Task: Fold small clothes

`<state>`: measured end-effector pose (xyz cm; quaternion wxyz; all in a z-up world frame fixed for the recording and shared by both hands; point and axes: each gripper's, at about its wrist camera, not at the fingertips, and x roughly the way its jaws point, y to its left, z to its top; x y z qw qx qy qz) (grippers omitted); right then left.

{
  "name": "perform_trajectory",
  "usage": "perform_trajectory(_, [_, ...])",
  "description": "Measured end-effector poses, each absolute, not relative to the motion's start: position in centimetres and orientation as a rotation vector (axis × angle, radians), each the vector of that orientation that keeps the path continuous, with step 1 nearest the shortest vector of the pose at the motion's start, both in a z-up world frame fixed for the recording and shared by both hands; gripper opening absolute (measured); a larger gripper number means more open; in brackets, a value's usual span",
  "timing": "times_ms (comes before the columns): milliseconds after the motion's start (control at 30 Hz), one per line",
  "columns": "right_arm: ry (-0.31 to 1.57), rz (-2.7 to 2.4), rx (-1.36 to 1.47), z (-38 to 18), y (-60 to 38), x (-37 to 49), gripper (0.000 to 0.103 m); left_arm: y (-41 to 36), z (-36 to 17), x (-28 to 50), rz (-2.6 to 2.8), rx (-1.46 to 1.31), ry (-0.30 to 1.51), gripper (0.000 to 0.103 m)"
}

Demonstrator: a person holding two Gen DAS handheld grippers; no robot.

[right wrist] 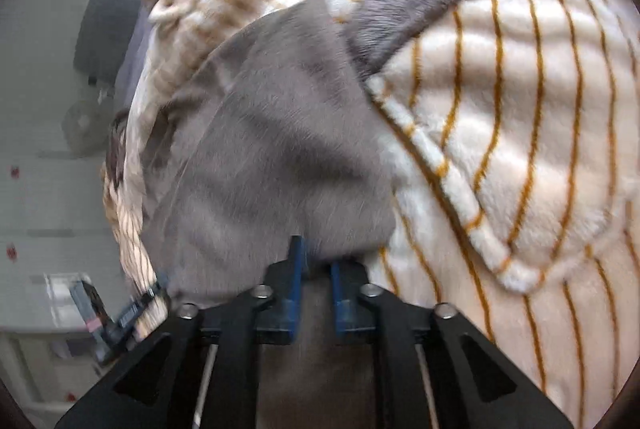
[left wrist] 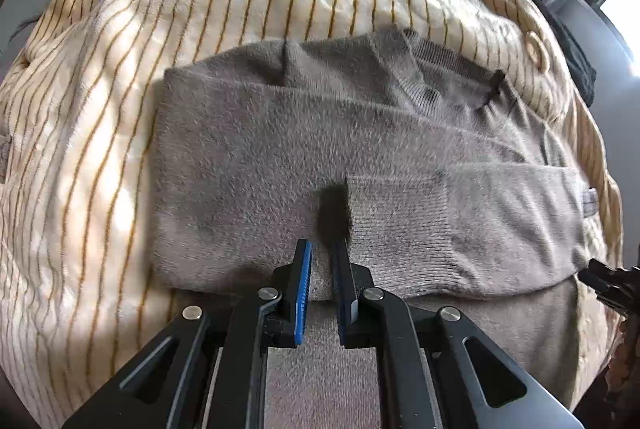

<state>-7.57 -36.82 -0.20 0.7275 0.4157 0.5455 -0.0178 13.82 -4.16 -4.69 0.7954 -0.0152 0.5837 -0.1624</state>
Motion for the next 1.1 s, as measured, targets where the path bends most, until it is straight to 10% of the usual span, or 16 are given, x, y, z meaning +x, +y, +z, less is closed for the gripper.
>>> perform_trajectory(600, [1.102, 0.028, 1.114, -4.9, -44.7, 0.5, 0.049, -8.7, -6.2, 13.7, -0.358, 0.063, 1.236, 0.012])
perform_trajectory(700, [1.095, 0.079, 1.069, -4.0, -43.9, 0.9, 0.013, -9.2, -6.0, 13.8, -0.348, 0.083, 1.232, 0.012])
perform_trajectory(1100, [1.173, -0.100, 0.547, -1.9, -40.7, 1.0, 0.007, -10.8, -6.4, 13.8, -0.354, 0.132, 1.205, 0.012])
